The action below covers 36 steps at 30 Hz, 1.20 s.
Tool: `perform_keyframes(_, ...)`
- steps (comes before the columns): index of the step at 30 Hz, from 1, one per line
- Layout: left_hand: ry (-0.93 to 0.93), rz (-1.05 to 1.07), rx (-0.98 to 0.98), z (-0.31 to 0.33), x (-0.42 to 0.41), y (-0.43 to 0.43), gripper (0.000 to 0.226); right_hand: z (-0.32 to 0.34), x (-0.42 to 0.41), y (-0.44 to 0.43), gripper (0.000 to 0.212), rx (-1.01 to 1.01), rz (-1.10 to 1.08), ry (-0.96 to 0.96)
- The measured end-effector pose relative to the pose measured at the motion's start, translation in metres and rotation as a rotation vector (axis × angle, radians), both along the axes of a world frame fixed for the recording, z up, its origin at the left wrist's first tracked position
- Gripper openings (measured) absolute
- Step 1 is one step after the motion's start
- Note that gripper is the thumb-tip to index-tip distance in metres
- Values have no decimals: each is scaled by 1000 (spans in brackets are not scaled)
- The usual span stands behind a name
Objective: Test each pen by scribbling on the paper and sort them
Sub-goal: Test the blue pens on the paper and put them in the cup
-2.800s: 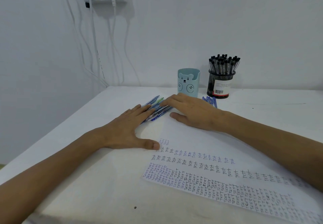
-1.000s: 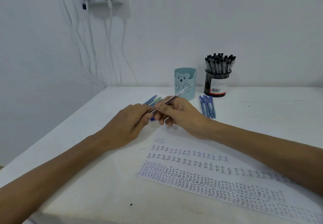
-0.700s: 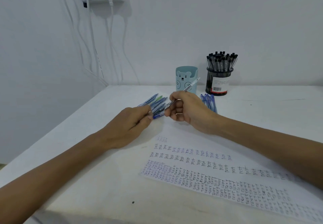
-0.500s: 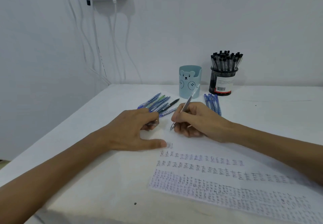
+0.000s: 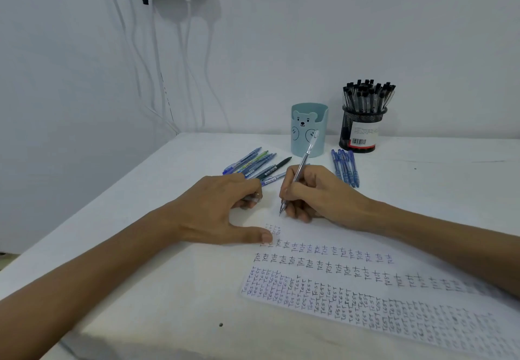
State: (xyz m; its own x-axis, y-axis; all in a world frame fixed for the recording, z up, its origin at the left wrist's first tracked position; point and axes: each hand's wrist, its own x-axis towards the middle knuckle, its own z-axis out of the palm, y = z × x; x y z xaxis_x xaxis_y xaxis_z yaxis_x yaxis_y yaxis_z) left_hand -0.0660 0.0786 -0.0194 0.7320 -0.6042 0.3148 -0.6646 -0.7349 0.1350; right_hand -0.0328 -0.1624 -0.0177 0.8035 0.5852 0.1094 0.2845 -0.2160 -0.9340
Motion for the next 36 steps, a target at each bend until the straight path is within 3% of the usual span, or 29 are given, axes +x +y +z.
perform_keyframes(7,25,33,43,-1,2,-1,64,7,-7,-2,11,-18,35,-27)
perform_keyframes(36,-20,14,35,-1,0,-2,59,-2,-16,-3,10,-52,20,-109)
